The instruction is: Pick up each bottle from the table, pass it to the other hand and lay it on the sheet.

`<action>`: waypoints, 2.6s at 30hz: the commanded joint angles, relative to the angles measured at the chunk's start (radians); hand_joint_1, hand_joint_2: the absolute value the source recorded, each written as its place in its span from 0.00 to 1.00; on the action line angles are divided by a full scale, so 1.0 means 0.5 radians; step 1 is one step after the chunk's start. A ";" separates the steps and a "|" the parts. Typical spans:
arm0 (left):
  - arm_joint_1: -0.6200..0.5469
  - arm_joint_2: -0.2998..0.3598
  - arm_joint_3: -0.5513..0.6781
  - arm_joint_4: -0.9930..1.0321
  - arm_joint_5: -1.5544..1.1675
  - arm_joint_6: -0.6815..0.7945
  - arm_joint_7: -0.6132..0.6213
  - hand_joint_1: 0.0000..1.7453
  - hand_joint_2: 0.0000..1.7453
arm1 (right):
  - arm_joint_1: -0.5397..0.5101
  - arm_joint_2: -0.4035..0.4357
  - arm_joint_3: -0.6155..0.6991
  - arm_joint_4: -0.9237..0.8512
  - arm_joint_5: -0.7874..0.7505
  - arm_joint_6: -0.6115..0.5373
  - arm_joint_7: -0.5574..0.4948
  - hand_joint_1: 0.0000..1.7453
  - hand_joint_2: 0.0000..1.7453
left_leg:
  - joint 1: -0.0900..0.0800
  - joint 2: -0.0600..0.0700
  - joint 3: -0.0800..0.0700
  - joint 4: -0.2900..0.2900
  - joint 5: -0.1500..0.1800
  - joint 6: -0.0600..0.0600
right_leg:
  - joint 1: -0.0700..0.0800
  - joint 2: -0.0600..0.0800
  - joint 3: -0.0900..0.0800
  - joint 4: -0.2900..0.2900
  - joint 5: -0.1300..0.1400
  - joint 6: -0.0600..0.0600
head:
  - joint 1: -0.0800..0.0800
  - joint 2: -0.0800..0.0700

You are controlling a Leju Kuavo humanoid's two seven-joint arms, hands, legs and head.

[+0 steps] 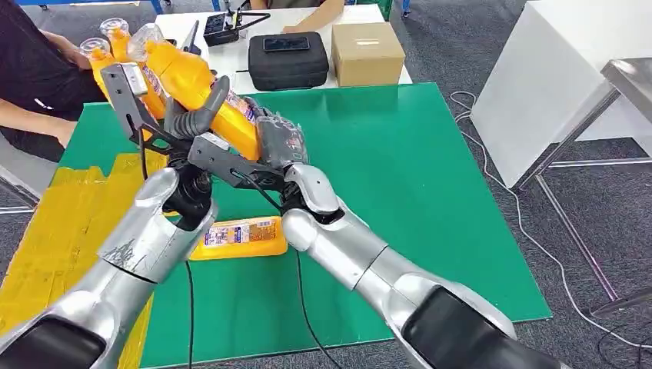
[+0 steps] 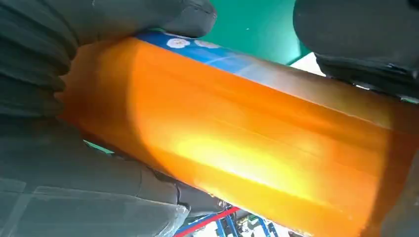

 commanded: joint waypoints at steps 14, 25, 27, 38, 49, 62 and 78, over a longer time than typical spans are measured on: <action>-0.108 0.333 0.186 -0.050 0.173 -0.271 -0.063 1.00 1.00 | 0.043 -0.292 0.000 0.351 -0.380 0.149 -0.212 0.00 0.00 | 0.002 0.000 0.011 -0.002 -0.003 -0.004 | 0.002 -0.002 0.013 -0.004 -0.002 0.000 | 0.000 0.000; 0.222 0.658 0.610 -0.356 -0.034 -0.317 -0.197 1.00 1.00 | 0.361 -0.734 -0.267 -0.111 -0.394 0.091 -0.305 0.00 0.00 | 0.000 0.001 0.013 -0.004 -0.004 -0.003 | 0.000 -0.001 0.014 -0.005 -0.004 0.001 | 0.001 0.000; 0.232 0.678 0.650 -0.363 -0.046 -0.315 -0.200 1.00 1.00 | 0.379 -0.766 -0.299 -0.188 -0.402 0.107 -0.294 0.00 0.00 | 0.000 0.002 0.009 -0.001 -0.005 -0.003 | 0.000 0.000 0.010 -0.001 -0.004 0.001 | 0.000 0.000; 0.146 1.013 0.408 0.119 -1.453 0.068 -0.484 1.00 1.00 | 0.546 -0.893 -0.479 -0.542 -0.432 0.077 -0.356 0.00 0.00 | 0.000 -0.003 0.008 0.000 -0.004 -0.005 | 0.000 -0.005 0.010 0.000 -0.005 -0.001 | 0.001 0.000; 0.210 0.888 0.758 0.623 -2.781 0.173 -0.612 1.00 1.00 | 0.533 -0.886 -0.339 -0.721 -0.546 0.180 -0.407 0.00 0.00 | 0.000 0.006 0.016 -0.002 -0.007 -0.005 | 0.000 0.003 0.015 -0.002 -0.005 0.000 | 0.002 0.000; 0.430 0.780 0.960 0.683 -3.468 0.173 -0.616 1.00 1.00 | 0.575 -0.967 -0.193 -1.034 -0.633 0.230 -0.396 0.00 0.00 | -0.002 -0.001 0.013 -0.004 -0.004 -0.003 | -0.002 -0.003 0.013 -0.003 -0.005 0.001 | 0.001 0.000; 0.569 0.683 1.049 0.723 -3.518 0.173 -0.624 1.00 1.00 | 0.618 -1.045 -0.145 -1.141 -0.668 0.264 -0.377 0.00 0.00 | -0.001 -0.003 0.008 -0.002 -0.003 -0.003 | -0.001 -0.005 0.010 -0.003 -0.004 0.000 | 0.002 0.001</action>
